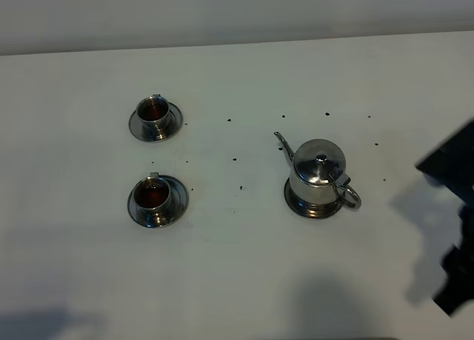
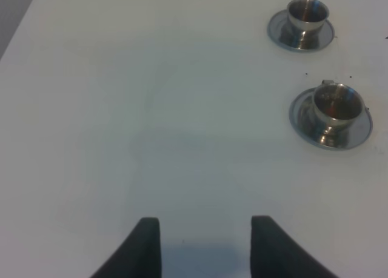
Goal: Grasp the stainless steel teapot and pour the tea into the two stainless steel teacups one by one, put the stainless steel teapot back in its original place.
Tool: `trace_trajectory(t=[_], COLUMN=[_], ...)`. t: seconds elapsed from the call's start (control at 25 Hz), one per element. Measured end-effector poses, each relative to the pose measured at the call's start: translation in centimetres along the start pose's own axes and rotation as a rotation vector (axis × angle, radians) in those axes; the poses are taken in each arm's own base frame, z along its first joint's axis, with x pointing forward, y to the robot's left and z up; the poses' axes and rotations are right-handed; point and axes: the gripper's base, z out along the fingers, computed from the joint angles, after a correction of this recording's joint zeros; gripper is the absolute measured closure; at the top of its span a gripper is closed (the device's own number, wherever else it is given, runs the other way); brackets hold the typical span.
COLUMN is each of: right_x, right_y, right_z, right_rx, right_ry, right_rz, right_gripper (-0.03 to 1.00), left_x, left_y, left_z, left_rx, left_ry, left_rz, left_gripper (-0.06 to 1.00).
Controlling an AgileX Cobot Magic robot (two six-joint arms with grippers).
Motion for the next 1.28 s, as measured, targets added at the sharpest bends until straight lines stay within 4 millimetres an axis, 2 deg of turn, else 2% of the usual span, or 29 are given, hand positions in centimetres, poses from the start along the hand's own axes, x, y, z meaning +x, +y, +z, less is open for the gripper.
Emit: trace_trajectory(t=[0.28, 0.4, 0.52, 0.72, 1.28], right_x=[7.5, 9.3, 10.3, 11.5, 11.7], right_y=[0.6, 0.7, 0.8, 1.0, 1.3], right_z=[0.7, 0.4, -0.6, -1.2, -1.1], right_rx=[-0.006, 0.008, 0.012, 0.011, -0.027], right_ry=[-0.137, -0.275, -0.396, -0.485, -0.512], right_rz=[-0.023, -0.054, -0.061, -0.057, -0.027], right_gripper=[0.48, 0.48, 0.48, 0.48, 0.48], left_x=[0.0, 0.0, 0.0, 0.0, 0.0], left_y=[0.0, 0.0, 0.0, 0.0, 0.0], left_z=[0.0, 0.0, 0.0, 0.0, 0.0], left_rx=[0.0, 0.0, 0.0, 0.0, 0.0], left_ry=[0.0, 0.0, 0.0, 0.0, 0.0], left_rz=[0.0, 0.0, 0.0, 0.0, -0.001], left_gripper=[0.56, 0.56, 0.56, 0.56, 0.56])
